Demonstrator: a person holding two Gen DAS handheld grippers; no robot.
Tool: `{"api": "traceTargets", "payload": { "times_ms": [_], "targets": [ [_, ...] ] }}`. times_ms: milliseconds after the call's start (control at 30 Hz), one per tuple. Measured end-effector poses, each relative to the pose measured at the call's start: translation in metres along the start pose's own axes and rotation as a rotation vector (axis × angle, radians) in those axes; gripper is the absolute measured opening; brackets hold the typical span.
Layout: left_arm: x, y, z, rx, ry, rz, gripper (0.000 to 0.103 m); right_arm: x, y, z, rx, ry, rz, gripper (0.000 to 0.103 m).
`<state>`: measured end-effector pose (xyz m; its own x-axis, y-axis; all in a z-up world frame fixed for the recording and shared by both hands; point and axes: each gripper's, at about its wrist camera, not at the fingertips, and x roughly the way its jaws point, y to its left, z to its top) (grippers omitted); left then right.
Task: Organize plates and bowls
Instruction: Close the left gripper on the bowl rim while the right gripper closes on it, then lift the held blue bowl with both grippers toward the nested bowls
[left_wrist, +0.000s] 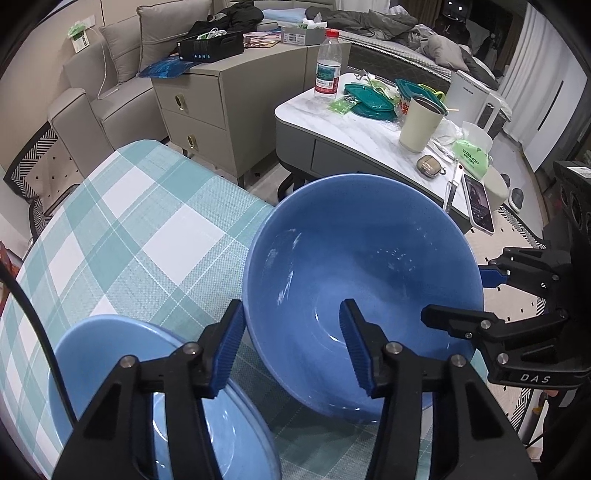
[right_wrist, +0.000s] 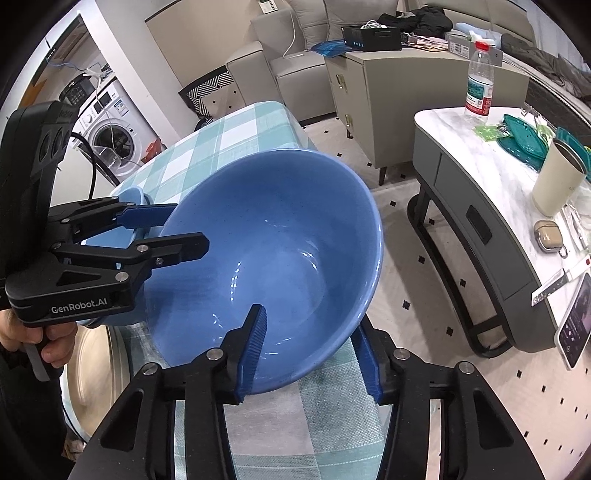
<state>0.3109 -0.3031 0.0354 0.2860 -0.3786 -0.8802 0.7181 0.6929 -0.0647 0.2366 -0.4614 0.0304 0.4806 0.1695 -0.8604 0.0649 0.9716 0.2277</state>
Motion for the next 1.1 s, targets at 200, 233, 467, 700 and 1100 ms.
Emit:
{"api": "traceTargets", "payload": {
  "times_ms": [200, 233, 467, 700, 1100],
  "targets": [
    [-0.004, -0.003, 0.002, 0.007, -0.007, 0.006, 0.052, -0.001, -0.004, 0.001, 0.02, 0.001, 0.002, 0.045],
    [-0.004, -0.003, 0.002, 0.008, -0.009, 0.007, 0.052, -0.001, -0.005, 0.001, 0.024, 0.0, 0.002, 0.045],
    [-0.007, -0.006, 0.006, 0.008, -0.017, 0.011, 0.051, -0.007, -0.008, 0.003, 0.035, -0.01, -0.006, 0.041],
    [-0.014, -0.006, 0.008, 0.009, -0.031, 0.014, 0.051, -0.013, -0.007, 0.007, 0.031, -0.024, -0.012, 0.04],
    [-0.037, -0.001, 0.01, -0.01, -0.078, 0.032, 0.051, -0.028, 0.007, 0.021, -0.007, -0.057, -0.027, 0.04]
  ]
}}
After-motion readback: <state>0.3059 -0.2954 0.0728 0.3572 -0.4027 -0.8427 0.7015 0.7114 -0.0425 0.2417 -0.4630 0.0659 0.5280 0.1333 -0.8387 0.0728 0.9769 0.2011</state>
